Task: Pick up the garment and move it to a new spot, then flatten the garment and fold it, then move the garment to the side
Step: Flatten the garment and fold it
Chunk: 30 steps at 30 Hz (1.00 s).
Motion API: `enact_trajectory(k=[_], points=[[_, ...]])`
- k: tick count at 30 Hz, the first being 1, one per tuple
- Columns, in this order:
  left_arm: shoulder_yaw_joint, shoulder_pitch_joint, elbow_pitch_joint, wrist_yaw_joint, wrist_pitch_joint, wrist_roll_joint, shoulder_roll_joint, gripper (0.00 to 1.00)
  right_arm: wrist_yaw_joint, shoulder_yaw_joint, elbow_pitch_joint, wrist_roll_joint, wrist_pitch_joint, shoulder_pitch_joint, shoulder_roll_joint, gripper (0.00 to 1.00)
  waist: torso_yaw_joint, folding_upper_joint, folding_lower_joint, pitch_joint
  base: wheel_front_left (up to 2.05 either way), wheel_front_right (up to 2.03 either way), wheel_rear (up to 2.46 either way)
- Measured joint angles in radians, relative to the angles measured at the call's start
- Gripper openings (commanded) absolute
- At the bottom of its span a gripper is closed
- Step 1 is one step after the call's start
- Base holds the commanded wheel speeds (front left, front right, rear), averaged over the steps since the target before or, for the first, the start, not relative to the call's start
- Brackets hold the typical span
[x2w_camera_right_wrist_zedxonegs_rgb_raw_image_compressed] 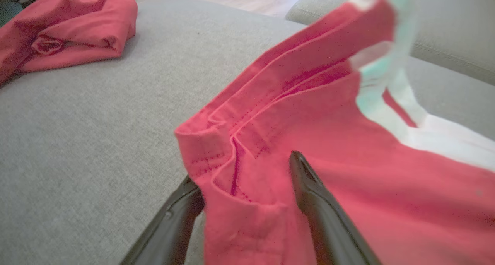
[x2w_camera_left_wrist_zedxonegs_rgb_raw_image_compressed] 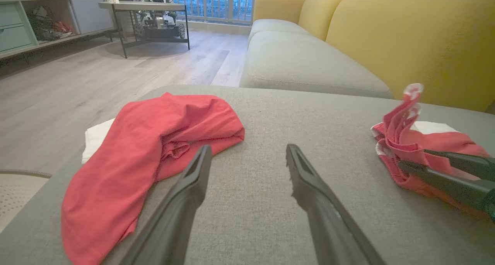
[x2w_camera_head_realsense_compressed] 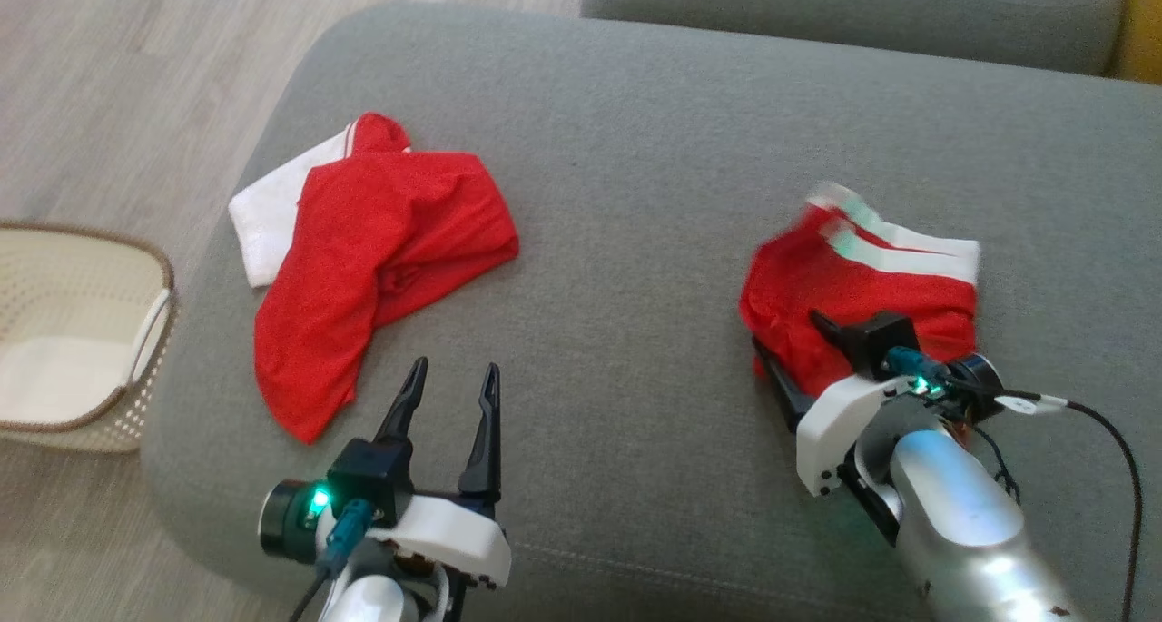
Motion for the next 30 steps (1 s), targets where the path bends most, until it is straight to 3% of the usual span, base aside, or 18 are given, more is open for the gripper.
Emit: enact_trajectory(k=[9,24,30], points=[[0.035,0.02,-0.002,0.0,0.0,0.006,0.0,1.0,0.0,-0.054,-0.159,0.063,0.0,0.09,-0.005,1.0,-0.065,0.0,-0.0001,-0.064,0.0,0.0,0.0],[0.124,0.067,-0.099,0.004,0.0,0.024,0.001,1.0,0.0,-0.29,-0.629,0.107,0.0,0.365,0.004,1.0,-0.192,0.0,-0.0001,-0.136,0.0,0.0,0.0],[0.122,0.108,-0.121,0.018,0.0,0.03,0.001,1.0,0.0,-0.336,-0.723,0.116,-0.001,0.451,0.016,1.0,-0.22,0.0,-0.0001,-0.141,0.0,0.0,0.0]])
